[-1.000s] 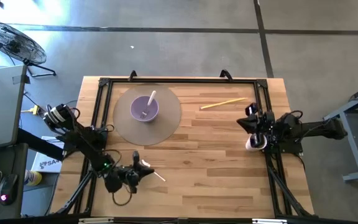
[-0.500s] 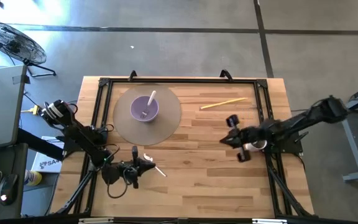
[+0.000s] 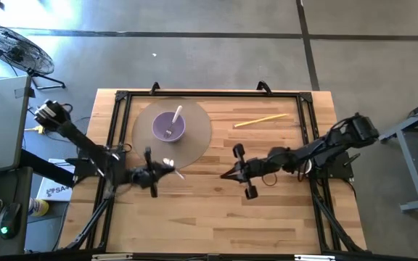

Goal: Pick & Place Utensil
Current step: Put the silver spoon into the violet bowl on the brown mat

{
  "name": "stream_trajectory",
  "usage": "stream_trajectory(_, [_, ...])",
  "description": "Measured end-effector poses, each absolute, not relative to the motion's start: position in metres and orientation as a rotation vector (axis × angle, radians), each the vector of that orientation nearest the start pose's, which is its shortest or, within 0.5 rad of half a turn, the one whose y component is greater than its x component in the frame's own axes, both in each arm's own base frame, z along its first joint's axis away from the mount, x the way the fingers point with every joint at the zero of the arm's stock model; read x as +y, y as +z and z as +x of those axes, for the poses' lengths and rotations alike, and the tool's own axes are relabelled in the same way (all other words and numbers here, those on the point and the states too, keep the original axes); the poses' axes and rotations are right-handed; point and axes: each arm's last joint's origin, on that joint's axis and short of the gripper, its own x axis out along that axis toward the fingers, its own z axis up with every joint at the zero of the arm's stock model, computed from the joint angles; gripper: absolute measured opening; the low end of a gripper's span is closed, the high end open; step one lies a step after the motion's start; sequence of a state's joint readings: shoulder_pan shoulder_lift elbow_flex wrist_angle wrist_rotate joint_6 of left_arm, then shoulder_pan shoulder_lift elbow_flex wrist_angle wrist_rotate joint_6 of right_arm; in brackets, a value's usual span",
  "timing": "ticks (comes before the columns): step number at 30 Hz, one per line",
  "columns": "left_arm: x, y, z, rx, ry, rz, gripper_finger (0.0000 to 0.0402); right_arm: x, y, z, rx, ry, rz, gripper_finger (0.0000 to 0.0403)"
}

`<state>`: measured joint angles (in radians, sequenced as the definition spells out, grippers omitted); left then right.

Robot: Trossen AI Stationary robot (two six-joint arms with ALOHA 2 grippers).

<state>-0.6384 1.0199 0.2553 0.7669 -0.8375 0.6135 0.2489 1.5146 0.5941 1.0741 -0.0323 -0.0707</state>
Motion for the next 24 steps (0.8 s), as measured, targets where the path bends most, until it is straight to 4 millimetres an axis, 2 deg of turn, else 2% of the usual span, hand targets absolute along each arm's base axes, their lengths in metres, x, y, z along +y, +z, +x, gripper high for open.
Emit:
stream_trajectory(5, [-0.059, 0.213, 0.168, 0.054, 0.269, 0.632, 0.0001, 0.072, 0.217, 0.291, -0.075, 0.19, -0.058, 0.0004])
stream_trajectory(12, [-0.006, 0.209, 0.179, 0.101, 0.267, 0.612, 0.0001, 0.073, 0.208, 0.291, 0.026, 0.179, -0.07, 0.0004])
stream_trajectory(18, [0.034, 0.208, 0.177, 0.12, 0.319, 0.532, 0.0001, 0.077, 0.206, 0.29, 0.049, 0.194, -0.035, 0.0004])
stream_trajectory(24, [0.063, 0.201, 0.172, 0.142, 0.313, 0.395, 0.0001, 0.078, 0.206, 0.289, 0.053, 0.202, -0.041, 0.0004])
